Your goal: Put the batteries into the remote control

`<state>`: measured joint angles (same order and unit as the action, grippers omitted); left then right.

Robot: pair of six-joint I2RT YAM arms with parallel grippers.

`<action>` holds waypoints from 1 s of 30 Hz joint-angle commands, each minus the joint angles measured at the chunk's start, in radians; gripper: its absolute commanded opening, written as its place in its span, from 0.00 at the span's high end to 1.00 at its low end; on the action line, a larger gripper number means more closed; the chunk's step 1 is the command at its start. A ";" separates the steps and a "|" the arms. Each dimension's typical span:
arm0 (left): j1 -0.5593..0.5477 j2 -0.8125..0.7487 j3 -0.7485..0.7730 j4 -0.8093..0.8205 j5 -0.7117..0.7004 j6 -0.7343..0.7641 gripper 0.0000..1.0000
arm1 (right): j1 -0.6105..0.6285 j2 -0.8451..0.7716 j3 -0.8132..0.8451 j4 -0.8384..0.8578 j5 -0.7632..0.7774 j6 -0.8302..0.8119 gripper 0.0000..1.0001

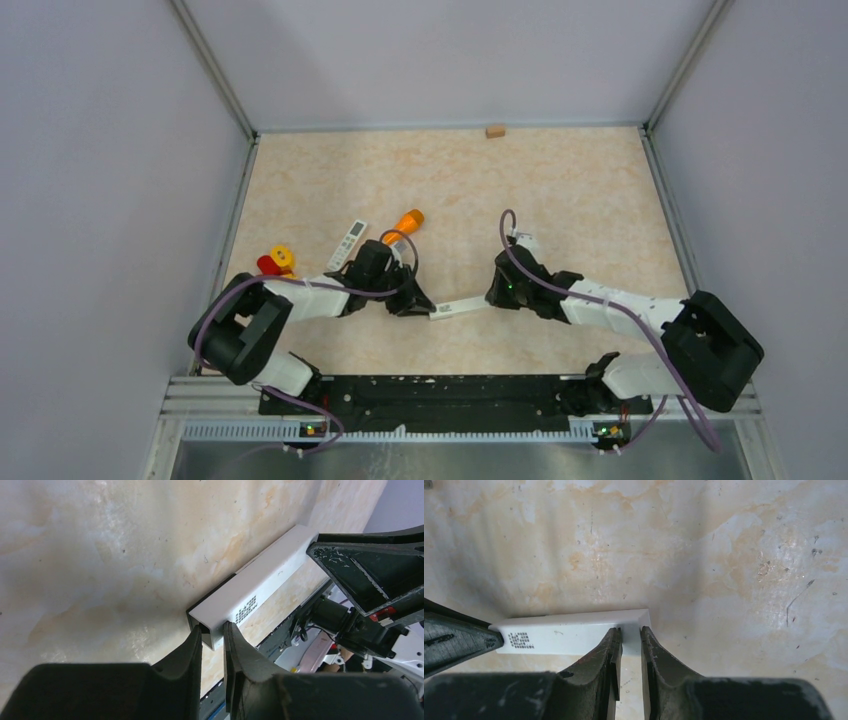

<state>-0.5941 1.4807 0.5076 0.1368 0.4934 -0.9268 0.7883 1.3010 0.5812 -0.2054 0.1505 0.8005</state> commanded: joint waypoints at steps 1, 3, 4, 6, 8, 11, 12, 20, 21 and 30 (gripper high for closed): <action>-0.021 0.026 -0.057 -0.044 -0.008 -0.057 1.00 | 0.099 0.094 -0.070 0.032 -0.119 0.138 0.90; -0.021 0.019 -0.054 -0.022 -0.005 -0.078 1.00 | 0.130 0.112 -0.058 0.042 -0.117 0.172 0.91; -0.020 0.017 -0.051 -0.022 -0.009 -0.080 1.00 | 0.142 0.118 -0.054 0.047 -0.119 0.184 0.91; -0.021 0.010 -0.036 -0.048 -0.034 -0.069 1.00 | 0.146 0.117 -0.047 0.045 -0.109 0.192 0.91; -0.020 -0.001 -0.022 -0.086 -0.066 -0.053 1.00 | 0.144 0.097 -0.028 0.000 -0.056 0.178 0.90; -0.017 -0.027 0.025 -0.207 -0.151 -0.006 1.00 | 0.105 0.038 0.003 -0.062 0.004 0.107 0.85; -0.015 -0.035 0.044 -0.247 -0.178 0.014 0.96 | 0.085 0.010 0.010 -0.071 0.015 0.070 0.80; 0.011 -0.123 0.186 -0.434 -0.326 0.090 0.45 | -0.011 -0.143 0.139 0.004 -0.024 -0.427 0.31; 0.018 -0.133 0.201 -0.443 -0.328 0.091 0.41 | -0.009 -0.139 0.150 0.030 -0.102 -0.496 0.31; 0.179 -0.306 0.299 -0.551 -0.396 0.125 0.01 | 0.048 0.029 0.238 0.050 -0.429 -0.900 0.28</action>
<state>-0.4885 1.2751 0.7483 -0.3462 0.1673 -0.8375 0.7918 1.2476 0.7574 -0.1513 -0.1726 0.1394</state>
